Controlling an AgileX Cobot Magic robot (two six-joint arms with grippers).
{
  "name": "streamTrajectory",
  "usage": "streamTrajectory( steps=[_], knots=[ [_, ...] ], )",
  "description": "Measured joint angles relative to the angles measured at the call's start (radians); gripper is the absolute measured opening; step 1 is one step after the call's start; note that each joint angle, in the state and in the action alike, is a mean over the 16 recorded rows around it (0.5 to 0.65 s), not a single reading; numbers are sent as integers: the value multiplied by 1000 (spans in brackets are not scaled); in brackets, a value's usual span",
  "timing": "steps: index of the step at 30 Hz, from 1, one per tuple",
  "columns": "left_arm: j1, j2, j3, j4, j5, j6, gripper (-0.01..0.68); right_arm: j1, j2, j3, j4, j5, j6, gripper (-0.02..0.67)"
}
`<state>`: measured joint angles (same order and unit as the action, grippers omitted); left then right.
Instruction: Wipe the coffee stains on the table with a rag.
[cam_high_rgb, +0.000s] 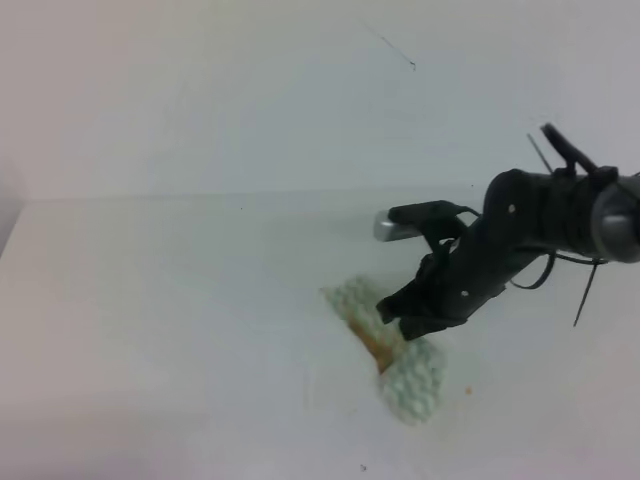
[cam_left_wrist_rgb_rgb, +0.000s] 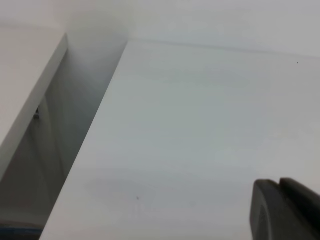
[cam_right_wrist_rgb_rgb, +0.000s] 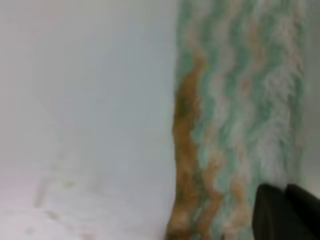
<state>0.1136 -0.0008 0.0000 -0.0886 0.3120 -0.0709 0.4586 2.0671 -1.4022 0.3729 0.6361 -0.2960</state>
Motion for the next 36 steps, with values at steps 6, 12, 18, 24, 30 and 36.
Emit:
streamTrajectory(
  steps=[6,12,18,24,30,36],
  knots=[
    [0,0,0,0,0,0,-3,-106,-14,0,-42,37,12,4],
    [0,0,0,0,0,0,-3,-192,-54,1,-83,53,12,4],
    [0,0,0,0,0,0,-3,-252,-122,39,-109,25,3,4],
    [0,0,0,0,0,0,-3,-286,-196,145,-90,-47,-37,4],
    [0,0,0,0,0,0,-3,-296,-244,280,-35,-153,-94,4],
    [0,0,0,0,0,0,-3,-296,-258,360,15,-220,-152,29]
  ],
)
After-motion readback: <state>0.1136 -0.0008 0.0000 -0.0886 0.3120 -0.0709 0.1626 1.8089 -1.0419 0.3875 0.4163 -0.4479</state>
